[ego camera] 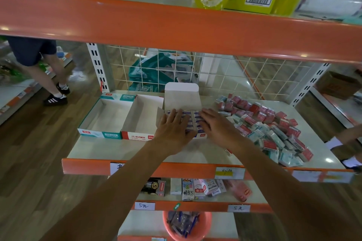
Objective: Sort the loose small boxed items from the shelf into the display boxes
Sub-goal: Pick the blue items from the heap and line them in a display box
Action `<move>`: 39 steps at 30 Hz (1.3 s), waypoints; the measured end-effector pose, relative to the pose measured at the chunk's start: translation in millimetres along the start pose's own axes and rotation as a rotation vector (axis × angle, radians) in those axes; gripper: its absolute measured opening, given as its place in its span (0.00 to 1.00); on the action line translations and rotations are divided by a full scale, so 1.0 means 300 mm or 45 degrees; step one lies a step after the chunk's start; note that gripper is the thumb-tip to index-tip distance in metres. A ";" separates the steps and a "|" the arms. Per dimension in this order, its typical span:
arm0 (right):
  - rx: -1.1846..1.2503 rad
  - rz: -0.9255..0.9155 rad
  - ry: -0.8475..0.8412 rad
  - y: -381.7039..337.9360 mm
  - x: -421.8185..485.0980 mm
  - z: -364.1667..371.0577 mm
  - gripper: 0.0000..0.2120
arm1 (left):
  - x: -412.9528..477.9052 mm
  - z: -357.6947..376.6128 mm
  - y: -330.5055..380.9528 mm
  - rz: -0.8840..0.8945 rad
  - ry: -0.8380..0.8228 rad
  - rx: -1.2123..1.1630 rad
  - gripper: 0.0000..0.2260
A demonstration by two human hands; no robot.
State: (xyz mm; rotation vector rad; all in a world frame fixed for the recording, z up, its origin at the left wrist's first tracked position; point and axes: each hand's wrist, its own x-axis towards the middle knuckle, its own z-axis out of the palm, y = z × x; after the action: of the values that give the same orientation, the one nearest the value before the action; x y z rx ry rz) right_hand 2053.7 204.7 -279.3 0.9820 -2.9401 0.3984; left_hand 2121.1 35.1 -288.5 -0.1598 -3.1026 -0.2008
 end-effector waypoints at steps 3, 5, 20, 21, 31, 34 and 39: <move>-0.049 0.062 -0.113 -0.001 -0.004 0.017 0.23 | 0.005 0.018 -0.006 -0.008 -0.071 0.067 0.33; -0.089 0.063 -0.125 -0.002 -0.004 0.021 0.23 | 0.008 0.020 -0.003 -0.004 -0.096 0.075 0.35; -0.241 0.175 0.020 0.046 -0.058 -0.043 0.25 | 0.045 -0.058 0.100 -0.015 -0.102 0.082 0.35; -0.242 0.185 0.034 0.055 -0.063 -0.053 0.24 | 0.052 -0.067 0.115 -0.003 -0.113 0.072 0.35; -0.250 0.454 0.072 0.262 -0.209 -0.160 0.24 | 0.160 -0.072 0.351 0.173 0.000 0.031 0.32; -0.267 0.518 0.059 0.311 -0.233 -0.182 0.23 | 0.209 -0.056 0.400 0.217 0.045 0.088 0.25; -0.199 0.538 0.098 0.353 -0.226 -0.197 0.19 | 0.241 -0.074 0.459 0.326 0.091 0.148 0.15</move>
State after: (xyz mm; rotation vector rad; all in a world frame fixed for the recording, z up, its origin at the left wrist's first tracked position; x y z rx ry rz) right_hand 2041.5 340.7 -253.4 0.3168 -3.0354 0.1991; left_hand 2064.1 175.2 -246.4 -0.5287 -2.9736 -0.0187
